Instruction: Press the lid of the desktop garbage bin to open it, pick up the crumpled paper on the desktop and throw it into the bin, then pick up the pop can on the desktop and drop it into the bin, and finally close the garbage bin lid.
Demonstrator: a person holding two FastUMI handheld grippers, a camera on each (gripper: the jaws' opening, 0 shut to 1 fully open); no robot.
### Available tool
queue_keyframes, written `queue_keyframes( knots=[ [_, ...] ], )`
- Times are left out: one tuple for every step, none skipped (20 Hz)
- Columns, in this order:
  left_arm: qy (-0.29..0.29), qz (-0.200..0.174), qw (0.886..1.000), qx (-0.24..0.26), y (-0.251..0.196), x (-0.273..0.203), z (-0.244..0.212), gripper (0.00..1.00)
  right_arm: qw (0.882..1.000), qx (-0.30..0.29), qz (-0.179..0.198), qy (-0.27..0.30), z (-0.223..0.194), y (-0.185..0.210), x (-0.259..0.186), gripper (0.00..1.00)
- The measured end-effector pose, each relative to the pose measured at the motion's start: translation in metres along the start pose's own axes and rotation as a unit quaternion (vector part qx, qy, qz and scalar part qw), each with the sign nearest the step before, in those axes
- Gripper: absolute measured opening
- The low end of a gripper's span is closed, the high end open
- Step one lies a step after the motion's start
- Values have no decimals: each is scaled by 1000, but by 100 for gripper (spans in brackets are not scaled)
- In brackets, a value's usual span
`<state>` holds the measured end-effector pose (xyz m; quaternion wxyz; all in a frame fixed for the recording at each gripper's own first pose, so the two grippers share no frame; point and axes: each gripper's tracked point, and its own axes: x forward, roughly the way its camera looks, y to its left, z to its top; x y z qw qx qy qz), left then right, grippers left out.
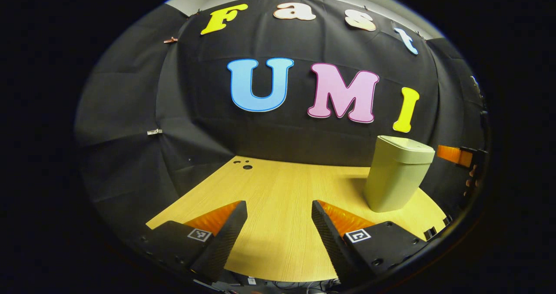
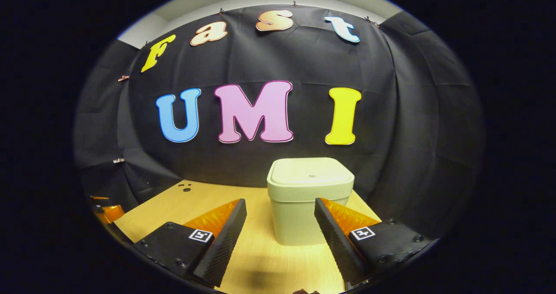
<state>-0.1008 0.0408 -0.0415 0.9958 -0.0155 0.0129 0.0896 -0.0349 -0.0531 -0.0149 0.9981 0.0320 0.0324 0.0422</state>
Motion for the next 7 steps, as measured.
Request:
queue_keyframes(
  knots=[
    [-4,0,1000,0,1,-4,-2,96,1000,12,9,-2,-2,7,-6,99],
    [-3,-2,1000,-2,1,-9,-7,96,1000,21,16,0,-8,13,-9,99],
    [-2,-6,1000,-6,0,-13,-12,96,1000,22,19,6,-14,17,-12,99],
    [0,-11,1000,-12,-2,-16,-15,96,999,20,24,13,-21,20,-13,99],
    [3,-12,1000,-16,-2,-17,-18,96,999,16,29,18,-23,24,-13,99],
    [4,-13,1000,-18,-2,-17,-19,96,999,14,33,20,-23,27,-12,99],
    [4,-12,1000,-17,-1,-17,-19,96,999,13,36,19,-22,30,-11,99]
  ],
)
